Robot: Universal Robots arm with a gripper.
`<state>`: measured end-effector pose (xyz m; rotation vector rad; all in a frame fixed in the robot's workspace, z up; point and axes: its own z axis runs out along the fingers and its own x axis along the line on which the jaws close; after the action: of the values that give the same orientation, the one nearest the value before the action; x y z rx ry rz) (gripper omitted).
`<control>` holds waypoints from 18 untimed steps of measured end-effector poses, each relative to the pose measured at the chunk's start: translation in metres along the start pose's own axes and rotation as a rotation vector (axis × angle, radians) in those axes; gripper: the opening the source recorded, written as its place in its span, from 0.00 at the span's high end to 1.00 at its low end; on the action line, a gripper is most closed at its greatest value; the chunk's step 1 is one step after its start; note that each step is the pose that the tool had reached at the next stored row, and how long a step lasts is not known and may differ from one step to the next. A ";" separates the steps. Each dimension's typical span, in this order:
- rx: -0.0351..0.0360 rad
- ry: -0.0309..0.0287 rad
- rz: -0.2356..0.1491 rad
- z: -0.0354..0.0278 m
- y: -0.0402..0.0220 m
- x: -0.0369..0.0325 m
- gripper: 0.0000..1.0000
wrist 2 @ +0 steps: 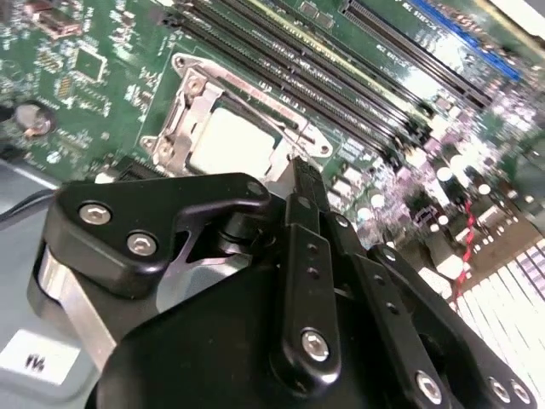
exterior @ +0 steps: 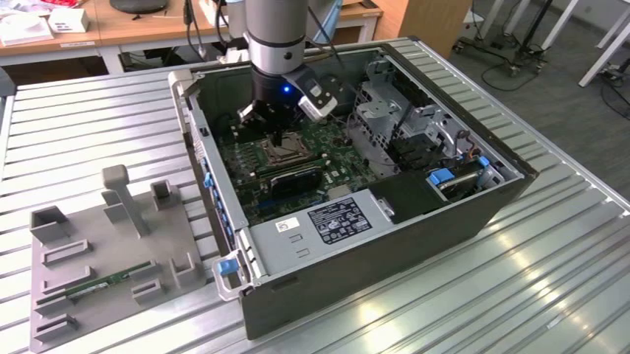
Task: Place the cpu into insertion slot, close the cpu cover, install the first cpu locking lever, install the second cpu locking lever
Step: 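Install the second cpu locking lever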
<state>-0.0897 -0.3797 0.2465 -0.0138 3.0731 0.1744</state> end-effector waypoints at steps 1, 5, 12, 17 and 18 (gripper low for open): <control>0.0000 0.0000 0.000 -0.0035 0.0004 -0.0002 0.89; -0.0002 0.0065 0.001 -0.0063 0.0007 -0.0056 0.89; -0.0001 0.0123 0.001 -0.0071 -0.0092 -0.0111 0.89; -0.0199 0.0121 0.002 -0.0052 -0.0127 -0.0107 0.89; -0.0227 0.0120 0.003 -0.0051 -0.0135 -0.0106 0.89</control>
<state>-0.0793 -0.3936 0.2507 -0.0120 3.0831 0.2102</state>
